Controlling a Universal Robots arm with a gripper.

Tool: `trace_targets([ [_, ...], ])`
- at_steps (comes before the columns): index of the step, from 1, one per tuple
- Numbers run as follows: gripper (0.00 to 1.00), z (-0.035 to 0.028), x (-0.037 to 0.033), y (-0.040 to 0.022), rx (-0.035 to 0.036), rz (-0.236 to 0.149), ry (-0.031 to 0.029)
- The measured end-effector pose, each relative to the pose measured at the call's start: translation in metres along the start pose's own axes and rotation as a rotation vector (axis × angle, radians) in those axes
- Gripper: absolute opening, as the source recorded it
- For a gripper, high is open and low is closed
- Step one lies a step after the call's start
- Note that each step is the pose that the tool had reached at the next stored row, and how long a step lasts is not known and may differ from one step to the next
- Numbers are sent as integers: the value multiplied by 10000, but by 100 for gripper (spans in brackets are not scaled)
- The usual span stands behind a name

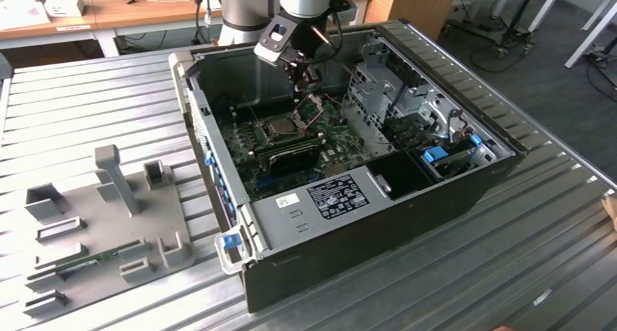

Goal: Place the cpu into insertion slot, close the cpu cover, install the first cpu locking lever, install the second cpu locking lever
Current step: 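Close the cpu cover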

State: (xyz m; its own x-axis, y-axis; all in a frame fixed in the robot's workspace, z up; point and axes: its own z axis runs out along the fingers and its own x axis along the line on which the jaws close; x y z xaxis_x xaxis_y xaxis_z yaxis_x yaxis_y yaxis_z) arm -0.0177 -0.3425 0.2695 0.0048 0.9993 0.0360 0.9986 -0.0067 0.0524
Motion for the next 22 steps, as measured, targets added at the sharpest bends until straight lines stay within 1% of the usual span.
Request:
trace_targets([
  [15,10,2,0,31,0,-2,1],
  [22,10,4,0,64,0,-1,1],
])
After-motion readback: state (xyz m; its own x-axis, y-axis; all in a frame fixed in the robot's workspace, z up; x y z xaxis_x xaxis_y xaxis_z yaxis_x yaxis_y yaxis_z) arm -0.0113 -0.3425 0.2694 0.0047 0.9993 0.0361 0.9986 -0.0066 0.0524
